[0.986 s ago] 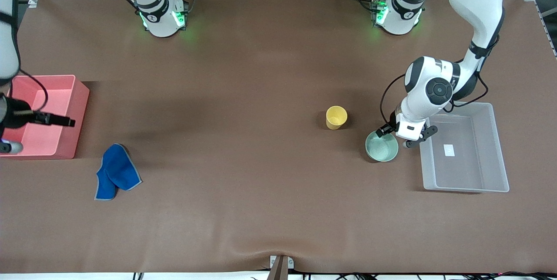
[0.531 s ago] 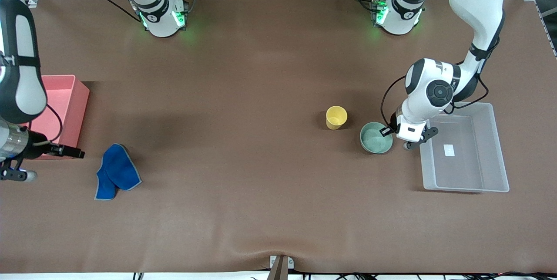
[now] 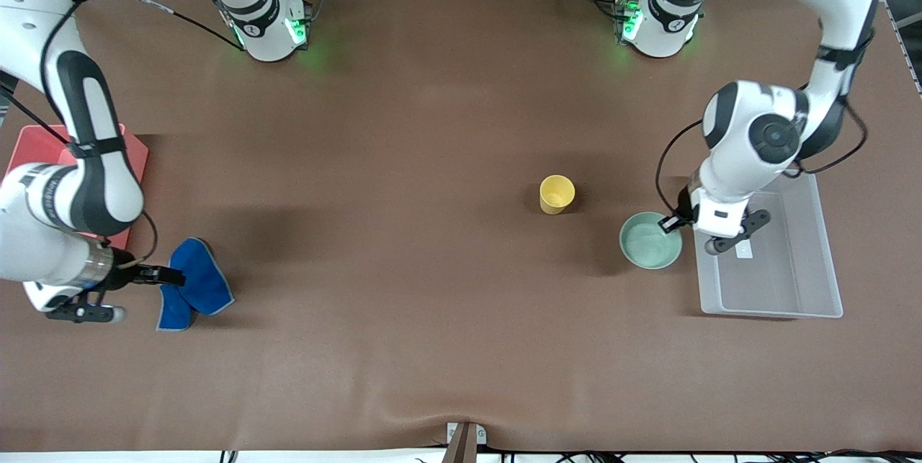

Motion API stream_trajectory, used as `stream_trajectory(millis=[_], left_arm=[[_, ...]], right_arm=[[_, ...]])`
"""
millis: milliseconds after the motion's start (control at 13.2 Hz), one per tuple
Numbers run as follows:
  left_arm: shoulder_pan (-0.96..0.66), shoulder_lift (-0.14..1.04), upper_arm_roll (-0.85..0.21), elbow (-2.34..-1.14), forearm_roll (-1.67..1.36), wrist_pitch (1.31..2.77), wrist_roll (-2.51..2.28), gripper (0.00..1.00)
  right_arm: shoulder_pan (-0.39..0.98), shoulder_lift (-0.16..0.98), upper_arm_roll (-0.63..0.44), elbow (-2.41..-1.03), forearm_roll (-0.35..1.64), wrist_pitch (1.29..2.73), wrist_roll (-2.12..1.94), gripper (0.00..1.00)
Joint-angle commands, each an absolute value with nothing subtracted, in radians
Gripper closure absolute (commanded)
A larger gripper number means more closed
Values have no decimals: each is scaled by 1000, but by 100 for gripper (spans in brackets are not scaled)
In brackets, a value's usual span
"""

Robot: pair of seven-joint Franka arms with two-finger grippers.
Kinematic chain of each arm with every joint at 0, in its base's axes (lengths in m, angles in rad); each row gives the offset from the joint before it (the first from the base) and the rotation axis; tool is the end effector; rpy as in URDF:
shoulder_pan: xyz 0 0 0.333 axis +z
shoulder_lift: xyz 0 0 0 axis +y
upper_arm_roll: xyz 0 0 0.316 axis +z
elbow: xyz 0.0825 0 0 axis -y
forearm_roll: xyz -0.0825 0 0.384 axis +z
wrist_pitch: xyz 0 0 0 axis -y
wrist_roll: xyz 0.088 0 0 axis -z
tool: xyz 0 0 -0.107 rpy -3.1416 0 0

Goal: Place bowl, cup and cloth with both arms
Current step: 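Grasp the green bowl with the left gripper while the right gripper lowers, then place the bowl in the clear bin while the right gripper grasps the cloth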

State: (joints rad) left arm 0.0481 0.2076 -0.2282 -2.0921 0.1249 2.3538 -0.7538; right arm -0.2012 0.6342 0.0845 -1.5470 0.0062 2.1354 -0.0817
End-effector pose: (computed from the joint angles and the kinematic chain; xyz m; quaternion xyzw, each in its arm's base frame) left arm 0.5724 -0.0997 0.3319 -0.9689 -0.2445 -0.0373 0.0062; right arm 0.6930 -0.0896 0.2765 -0.9990 0.0268 0.0190 0.0298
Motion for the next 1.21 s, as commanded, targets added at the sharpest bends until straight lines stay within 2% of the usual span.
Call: stream_trajectory(millis=[0, 227, 303, 455, 531, 910, 1137], left_arm=[[110, 138, -232, -2030, 176, 2196, -613, 100], [243, 133, -232, -1994, 175, 2151, -237, 100], [285, 143, -232, -1982, 175, 2151, -139, 100], [360, 166, -232, -1982, 166, 2158, 30, 100], [388, 184, -232, -1982, 164, 2166, 110, 100], [498, 328, -233, -1997, 160, 2258, 350, 100], [511, 354, -235, -2005, 160, 2264, 373, 100]], right_arm=[[-196, 681, 83, -1511, -31, 2137, -63, 0], [-202, 709, 83, -1512, -46, 2200, -63, 0], [-206, 712, 83, -1513, -46, 2201, -63, 22], [-209, 713, 83, -1519, -45, 2201, -61, 83], [-210, 719, 83, -1520, -43, 2200, -60, 100], [-212, 721, 83, -1519, -43, 2201, -55, 100], [-204, 712, 83, -1519, -44, 2197, -57, 100]])
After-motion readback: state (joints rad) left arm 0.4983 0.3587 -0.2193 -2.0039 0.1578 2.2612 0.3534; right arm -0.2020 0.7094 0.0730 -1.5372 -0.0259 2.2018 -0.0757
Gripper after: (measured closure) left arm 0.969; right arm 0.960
